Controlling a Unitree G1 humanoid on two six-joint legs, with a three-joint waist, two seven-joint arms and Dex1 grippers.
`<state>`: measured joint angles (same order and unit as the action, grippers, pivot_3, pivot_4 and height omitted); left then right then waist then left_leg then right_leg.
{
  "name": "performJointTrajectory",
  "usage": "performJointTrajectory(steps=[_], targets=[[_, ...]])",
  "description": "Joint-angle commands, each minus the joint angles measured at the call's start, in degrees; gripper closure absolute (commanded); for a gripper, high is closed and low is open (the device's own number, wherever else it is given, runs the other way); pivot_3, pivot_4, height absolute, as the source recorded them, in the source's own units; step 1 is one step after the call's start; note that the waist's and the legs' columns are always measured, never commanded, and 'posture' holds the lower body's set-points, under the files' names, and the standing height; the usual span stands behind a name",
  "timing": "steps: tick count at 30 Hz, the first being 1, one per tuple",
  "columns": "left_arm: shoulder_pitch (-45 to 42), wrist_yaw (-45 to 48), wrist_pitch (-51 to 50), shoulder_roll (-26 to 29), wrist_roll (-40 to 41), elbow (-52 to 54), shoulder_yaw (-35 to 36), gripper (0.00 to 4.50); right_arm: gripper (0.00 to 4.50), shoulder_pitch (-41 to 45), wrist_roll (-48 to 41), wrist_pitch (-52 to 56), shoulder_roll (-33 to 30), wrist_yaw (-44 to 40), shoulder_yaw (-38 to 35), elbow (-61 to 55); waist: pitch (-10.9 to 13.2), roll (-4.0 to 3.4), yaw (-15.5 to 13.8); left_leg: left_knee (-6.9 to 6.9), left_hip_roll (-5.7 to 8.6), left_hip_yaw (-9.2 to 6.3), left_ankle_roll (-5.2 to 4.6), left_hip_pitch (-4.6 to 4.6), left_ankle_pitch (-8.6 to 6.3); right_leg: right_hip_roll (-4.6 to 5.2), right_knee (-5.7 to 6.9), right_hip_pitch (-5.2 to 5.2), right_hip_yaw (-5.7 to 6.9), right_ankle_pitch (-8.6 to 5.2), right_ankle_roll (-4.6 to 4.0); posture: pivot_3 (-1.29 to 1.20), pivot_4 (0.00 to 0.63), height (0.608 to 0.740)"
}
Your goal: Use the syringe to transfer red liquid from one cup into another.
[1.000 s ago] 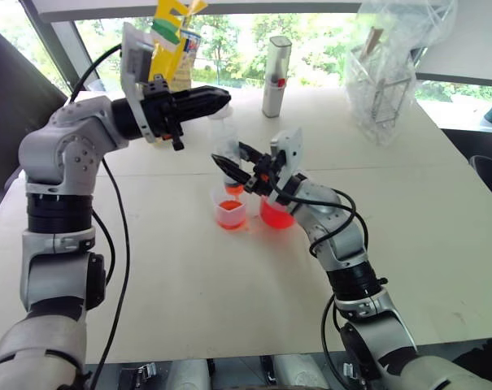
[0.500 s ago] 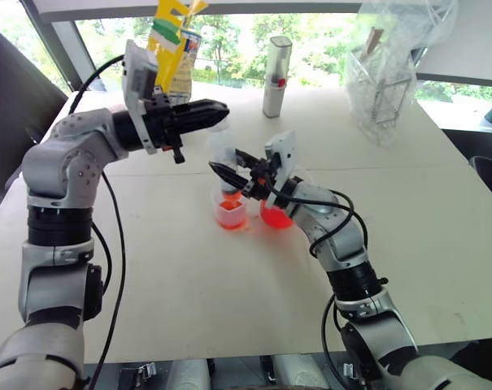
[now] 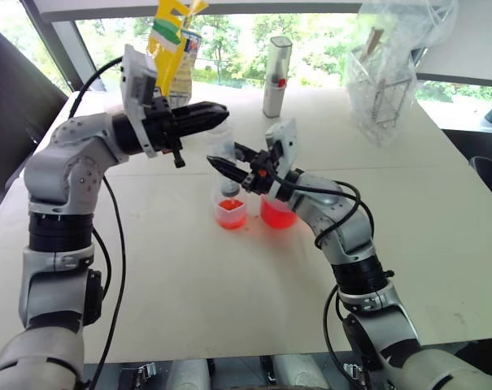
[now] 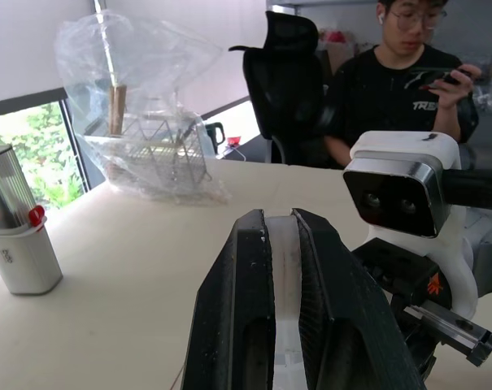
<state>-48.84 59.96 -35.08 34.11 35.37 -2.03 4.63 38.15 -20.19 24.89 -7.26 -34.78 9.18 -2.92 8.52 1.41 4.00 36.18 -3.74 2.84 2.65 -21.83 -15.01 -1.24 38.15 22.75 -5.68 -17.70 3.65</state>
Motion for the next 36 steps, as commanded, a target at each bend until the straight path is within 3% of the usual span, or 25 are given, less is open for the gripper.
performJointTrajectory(steps=[1,6,10,16,27,36], targets=[[3.14,1.65,-1.28,0.29,-2.48,0.21,-4.94,4.46,3.13,5.45,-3.78,-2.73,0.76,1.79,-5.69,-8.14,0.00,0.00,-0.01,0.00,0.00,0.00,0.00,0.00,0.00,0.00,0.00,0.00,0.00,0.00,0.00,0.00,0.150,0.740],[1.90,0.74,-1.85,0.69,-2.06,0.04,-3.92,4.46,3.13,4.08,-3.62,-2.00,0.94,1.82,-4.61,-8.28,0.00,0.00,-0.01,0.00,0.00,0.00,0.00,0.00,0.00,0.00,-0.01,0.00,0.00,0.00,0.00,0.00,0.150,0.740],[0.56,-0.63,-2.72,0.82,-1.68,-0.64,-2.67,2.90,3.13,2.90,-3.48,-1.79,1.35,1.81,-3.56,-8.21,0.00,0.00,-0.03,-0.01,0.00,-0.01,0.00,-0.01,0.00,0.00,-0.03,0.00,0.01,0.00,0.00,0.00,0.150,0.740],[-1.40,-1.50,-2.77,1.93,-0.86,-0.28,0.19,0.03,3.13,1.61,-3.03,-1.49,1.71,1.46,-2.77,-7.65,0.01,0.03,0.05,-0.03,-0.04,-0.02,0.00,-0.04,0.00,-0.02,-0.04,0.03,0.01,0.00,0.00,0.00,0.150,0.740],[-3.78,-3.28,-2.45,6.67,0.47,-4.07,6.75,0.03,3.13,2.03,-3.78,0.09,1.45,1.84,-4.14,-8.33,0.02,0.02,0.02,-0.07,-0.04,-0.01,0.00,-0.03,0.00,0.00,-0.04,0.07,0.01,0.00,0.00,0.00,0.150,0.740],[3.92,-2.72,-3.19,7.50,1.09,1.21,6.71,0.03,3.13,12.25,-10.66,9.60,-6.26,6.52,-15.05,-10.84,0.02,0.02,-0.11,-0.06,-0.05,0.00,0.00,-0.06,0.00,0.17,-0.10,0.02,0.02,-0.01,0.00,0.00,0.150,0.740]])
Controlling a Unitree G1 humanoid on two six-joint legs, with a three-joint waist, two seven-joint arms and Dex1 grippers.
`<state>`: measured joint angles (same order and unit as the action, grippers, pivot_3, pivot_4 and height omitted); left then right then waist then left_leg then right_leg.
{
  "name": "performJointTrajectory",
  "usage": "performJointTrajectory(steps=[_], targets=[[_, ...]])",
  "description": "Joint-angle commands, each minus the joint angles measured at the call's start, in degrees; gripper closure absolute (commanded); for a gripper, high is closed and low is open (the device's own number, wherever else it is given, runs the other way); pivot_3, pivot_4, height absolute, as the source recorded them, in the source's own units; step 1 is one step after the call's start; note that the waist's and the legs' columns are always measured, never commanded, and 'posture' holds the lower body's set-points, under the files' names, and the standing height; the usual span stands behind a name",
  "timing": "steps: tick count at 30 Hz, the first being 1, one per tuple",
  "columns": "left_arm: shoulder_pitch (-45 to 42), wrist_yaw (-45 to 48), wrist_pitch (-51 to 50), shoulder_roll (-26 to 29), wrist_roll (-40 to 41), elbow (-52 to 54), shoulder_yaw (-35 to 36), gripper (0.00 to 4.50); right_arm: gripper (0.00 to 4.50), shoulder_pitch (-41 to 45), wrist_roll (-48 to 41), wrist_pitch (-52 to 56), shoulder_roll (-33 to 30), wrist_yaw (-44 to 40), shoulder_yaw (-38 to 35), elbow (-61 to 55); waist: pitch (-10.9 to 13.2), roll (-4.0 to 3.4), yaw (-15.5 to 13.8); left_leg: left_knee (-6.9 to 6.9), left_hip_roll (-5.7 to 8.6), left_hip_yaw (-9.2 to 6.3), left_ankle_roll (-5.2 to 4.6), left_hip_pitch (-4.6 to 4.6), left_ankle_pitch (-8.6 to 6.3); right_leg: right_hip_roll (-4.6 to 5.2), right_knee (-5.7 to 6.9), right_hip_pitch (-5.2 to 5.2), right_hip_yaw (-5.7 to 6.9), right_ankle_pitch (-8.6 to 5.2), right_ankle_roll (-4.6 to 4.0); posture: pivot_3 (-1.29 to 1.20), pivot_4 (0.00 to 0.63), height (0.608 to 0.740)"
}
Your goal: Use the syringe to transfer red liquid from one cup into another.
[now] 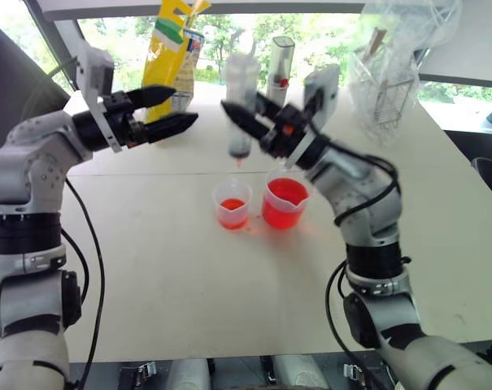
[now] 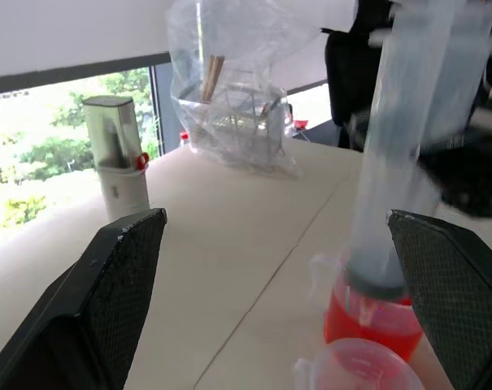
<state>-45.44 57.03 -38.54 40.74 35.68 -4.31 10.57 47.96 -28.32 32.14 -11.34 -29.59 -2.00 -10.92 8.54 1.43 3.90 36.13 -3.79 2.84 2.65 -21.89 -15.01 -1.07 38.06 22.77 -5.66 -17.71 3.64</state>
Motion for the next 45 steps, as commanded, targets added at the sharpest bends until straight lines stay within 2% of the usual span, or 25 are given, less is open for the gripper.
performJointTrajectory(steps=[1,6,10,13,18,30,36,37,40,45], targets=[[1.51,0.33,0.28,0.77,0.82,4.44,0.46,0.03,3.13,3.48,-3.08,5.09,-4.52,2.27,-5.44,-2.98,0.00,0.01,-0.03,-0.01,0.00,-0.01,0.00,-0.02,0.00,0.04,-0.01,0.00,0.00,0.00,0.00,0.00,0.150,0.740],[4.31,1.12,-0.36,0.34,1.54,8.34,-0.77,0.03,3.13,6.17,-5.41,22.02,-16.65,5.34,-9.71,-0.99,-0.01,0.01,-0.11,-0.04,0.00,0.01,0.00,-0.15,0.00,0.11,-0.08,0.11,-0.01,-0.01,-0.01,0.00,0.150,0.740],[5.04,1.23,-0.08,-0.11,1.27,9.51,-1.49,0.03,3.13,7.80,-5.25,35.27,-19.58,10.19,-11.48,5.22,0.00,0.00,0.27,-0.08,0.00,0.08,-0.01,-0.07,-0.01,0.01,-0.09,0.12,-0.10,0.00,-0.01,0.00,0.150,0.740],[5.26,0.82,0.12,-0.56,1.15,10.10,-2.05,0.03,3.13,7.56,-1.75,43.37,-22.40,12.29,-7.97,11.39,0.00,0.00,0.11,-0.12,0.00,0.09,-0.01,0.01,-0.01,-0.12,-0.07,0.11,-0.17,-0.01,-0.03,0.00,0.150,0.740],[6.23,0.38,-0.40,-1.20,2.21,12.25,-2.16,0.03,3.13,7.55,0.42,50.66,-24.59,10.66,-2.02,18.70,0.00,-0.01,0.18,-0.13,0.02,0.21,-0.02,-0.28,-0.01,-0.15,-0.08,0.44,-0.29,0.00,-0.02,0.00,0.150,0.740],[9.61,-1.70,-1.32,-1.44,3.68,16.57,-2.14,0.03,3.13,4.56,5.06,52.46,-24.31,8.23,5.40,25.20,0.00,-0.01,0.08,-0.11,0.03,0.16,-0.03,-0.43,-0.01,-0.18,-0.11,0.55,-0.24,0.00,0.00,0.00,0.150,0.740],[10.29,-2.78,-2.04,-1.63,4.33,17.46,-2.13,0.00,0.27,3.71,5.43,53.23,-24.33,7.28,4.49,23.82,0.00,-0.01,0.11,-0.08,0.04,0.16,-0.02,-0.43,-0.01,-0.18,-0.10,0.53,-0.24,0.01,0.01,0.00,0.150,0.740],[10.42,-2.87,-2.16,-1.66,4.46,17.61,-2.16,0.00,0.05,3.69,5.32,53.60,-24.51,7.07,4.32,23.14,0.00,-0.01,0.11,-0.09,0.04,0.16,-0.02,-0.42,-0.01,-0.18,-0.10,0.53,-0.24,0.01,0.01,0.00,0.150,0.740],[11.04,-3.09,-2.62,-1.29,4.65,18.17,-2.22,0.00,0.05,3.27,4.75,52.76,-26.92,5.05,4.85,18.76,0.00,-0.02,0.07,-0.11,0.04,0.15,-0.03,-0.42,-0.01,-0.19,-0.10,0.54,-0.23,0.00,0.01,0.00,0.150,0.740],[13.05,-2.24,-2.67,0.81,4.55,18.56,-1.18,0.00,0.05,1.36,1.81,47.38,-37.25,-4.15,5.93,4.33,0.04,-0.07,-0.05,-0.12,0.05,0.14,-0.02,-0.44,-0.01,-0.15,-0.12,0.54,-0.20,0.00,0.02,0.00,0.150,0.740]])
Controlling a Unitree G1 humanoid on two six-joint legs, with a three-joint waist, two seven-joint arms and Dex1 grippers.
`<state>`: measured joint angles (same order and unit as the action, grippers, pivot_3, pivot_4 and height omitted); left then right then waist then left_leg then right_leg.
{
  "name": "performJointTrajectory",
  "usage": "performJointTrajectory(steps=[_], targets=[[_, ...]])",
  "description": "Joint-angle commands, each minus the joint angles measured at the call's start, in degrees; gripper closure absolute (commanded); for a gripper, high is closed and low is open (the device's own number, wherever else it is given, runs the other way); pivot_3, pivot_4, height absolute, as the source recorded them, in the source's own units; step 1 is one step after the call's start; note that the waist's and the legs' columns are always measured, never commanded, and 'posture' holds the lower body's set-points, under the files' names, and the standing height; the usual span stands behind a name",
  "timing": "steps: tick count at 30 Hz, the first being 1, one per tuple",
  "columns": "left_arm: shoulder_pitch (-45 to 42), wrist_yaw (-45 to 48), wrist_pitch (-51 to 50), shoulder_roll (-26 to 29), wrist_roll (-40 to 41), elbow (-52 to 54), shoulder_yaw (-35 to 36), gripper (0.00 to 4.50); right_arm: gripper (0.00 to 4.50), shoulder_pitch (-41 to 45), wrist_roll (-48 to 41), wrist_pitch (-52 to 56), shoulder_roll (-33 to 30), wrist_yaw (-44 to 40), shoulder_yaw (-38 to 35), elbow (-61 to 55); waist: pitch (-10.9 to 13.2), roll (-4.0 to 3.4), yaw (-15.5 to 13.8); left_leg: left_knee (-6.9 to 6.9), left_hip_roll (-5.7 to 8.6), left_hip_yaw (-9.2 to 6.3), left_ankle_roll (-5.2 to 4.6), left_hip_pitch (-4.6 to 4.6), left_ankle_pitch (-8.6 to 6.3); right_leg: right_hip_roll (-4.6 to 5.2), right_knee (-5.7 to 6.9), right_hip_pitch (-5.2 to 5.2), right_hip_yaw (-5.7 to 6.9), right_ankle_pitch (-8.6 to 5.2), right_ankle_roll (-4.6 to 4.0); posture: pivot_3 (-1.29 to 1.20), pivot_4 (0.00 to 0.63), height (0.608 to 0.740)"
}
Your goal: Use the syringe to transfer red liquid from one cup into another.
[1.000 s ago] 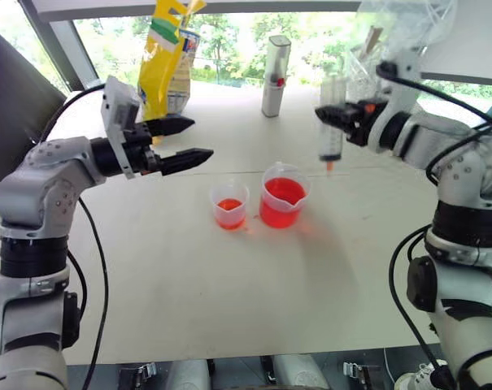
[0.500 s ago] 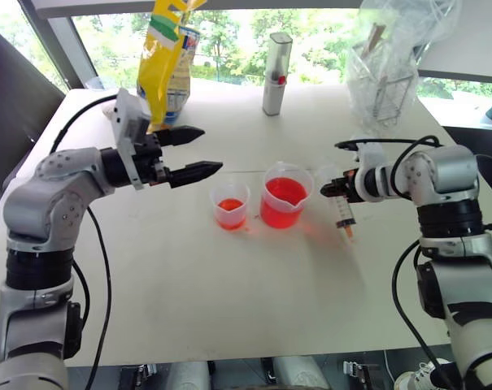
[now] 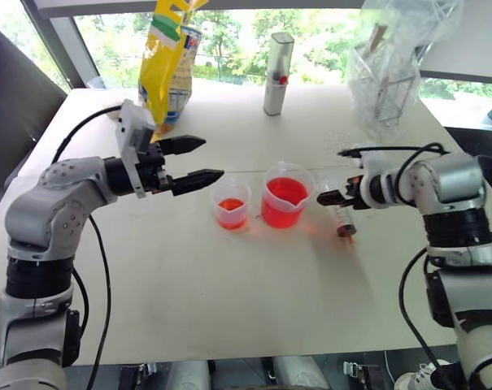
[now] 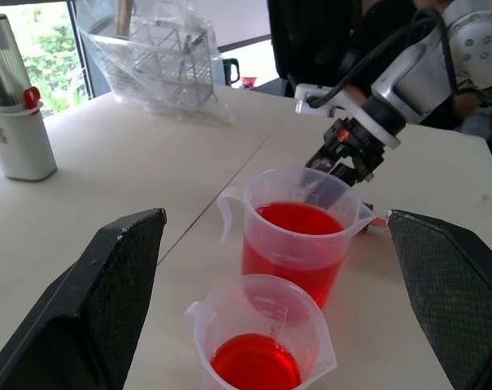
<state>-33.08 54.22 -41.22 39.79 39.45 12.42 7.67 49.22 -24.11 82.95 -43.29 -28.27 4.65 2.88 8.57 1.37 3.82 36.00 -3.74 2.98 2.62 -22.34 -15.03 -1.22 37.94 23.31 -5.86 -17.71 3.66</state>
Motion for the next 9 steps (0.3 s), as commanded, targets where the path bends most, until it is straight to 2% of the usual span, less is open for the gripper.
performJointTrajectory(steps=[1,9], targets=[[1.16,0.95,0.14,2.52,0.71,1.80,1.98,0.00,0.05,-0.64,-3.49,-4.65,-7.33,-7.62,-1.75,-12.33,0.00,0.01,0.05,-0.01,0.00,0.00,0.00,0.00,0.00,0.00,-0.03,0.00,0.00,-0.01,0.01,0.00,0.150,0.740],[5.60,2.41,0.19,5.96,1.54,3.13,3.55,0.00,0.05,-10.92,-13.80,-10.43,-19.38,-22.55,-12.99,-29.54,0.00,0.04,0.10,-0.03,-0.06,-0.10,-0.01,0.10,-0.01,-0.01,-0.10,-0.15,0.07,-0.01,0.00,0.00,0.150,0.740]])
